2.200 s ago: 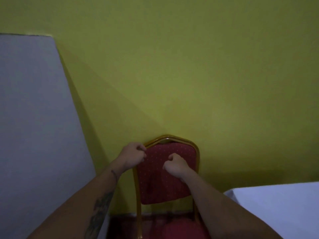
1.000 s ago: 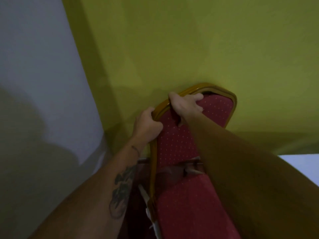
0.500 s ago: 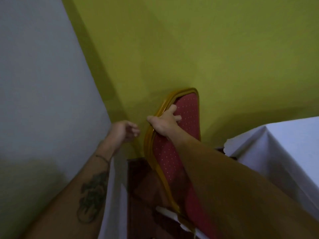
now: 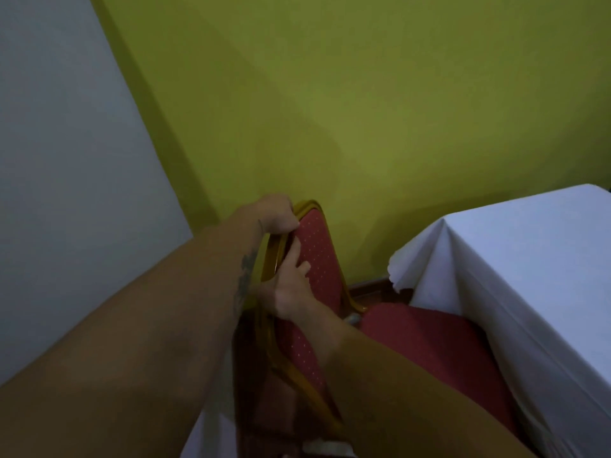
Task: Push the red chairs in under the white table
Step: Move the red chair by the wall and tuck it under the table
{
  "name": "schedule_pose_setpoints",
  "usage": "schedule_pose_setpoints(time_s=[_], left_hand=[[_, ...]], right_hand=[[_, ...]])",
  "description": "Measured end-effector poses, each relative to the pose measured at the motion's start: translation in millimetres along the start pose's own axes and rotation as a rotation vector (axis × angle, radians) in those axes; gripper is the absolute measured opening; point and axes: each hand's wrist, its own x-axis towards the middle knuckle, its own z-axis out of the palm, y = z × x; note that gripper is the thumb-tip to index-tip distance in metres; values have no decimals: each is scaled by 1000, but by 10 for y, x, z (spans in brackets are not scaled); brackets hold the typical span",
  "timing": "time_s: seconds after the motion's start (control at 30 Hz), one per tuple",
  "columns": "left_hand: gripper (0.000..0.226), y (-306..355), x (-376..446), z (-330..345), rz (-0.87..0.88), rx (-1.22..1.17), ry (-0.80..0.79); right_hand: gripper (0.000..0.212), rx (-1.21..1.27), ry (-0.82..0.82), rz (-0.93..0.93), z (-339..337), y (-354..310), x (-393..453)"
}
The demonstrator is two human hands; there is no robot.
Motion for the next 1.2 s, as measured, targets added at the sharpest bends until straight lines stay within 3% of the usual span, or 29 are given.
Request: schedule_pose_setpoints(time_s=[0.1, 0.4, 0.53, 0.67, 0.83, 0.93, 1.2], left_hand=[[17, 45, -224, 53, -7, 39, -9], [34, 255, -1057, 402, -79, -62, 71], [33, 500, -1377, 598, -158, -295, 108], [18, 691, -1549, 900, -311, -679, -56], [21, 778, -1448, 1092, -299, -792, -66], [15, 848, -1542, 1049, -303, -816, -41], [19, 1137, -1886, 1247, -341, -838, 135]], right_hand=[[141, -26, -25, -30, -28, 126, -249], [118, -179, -151, -112, -323, 527, -1120], [119, -182, -132, -84, -418, 725, -1474], [127, -183, -104, -86, -446, 921, -1718], [112, -192, 18, -121, -492, 1128, -1968], [102, -253, 70, -126, -509, 1153, -2078], [106, -401, 15, -26, -813, 1228, -2440]])
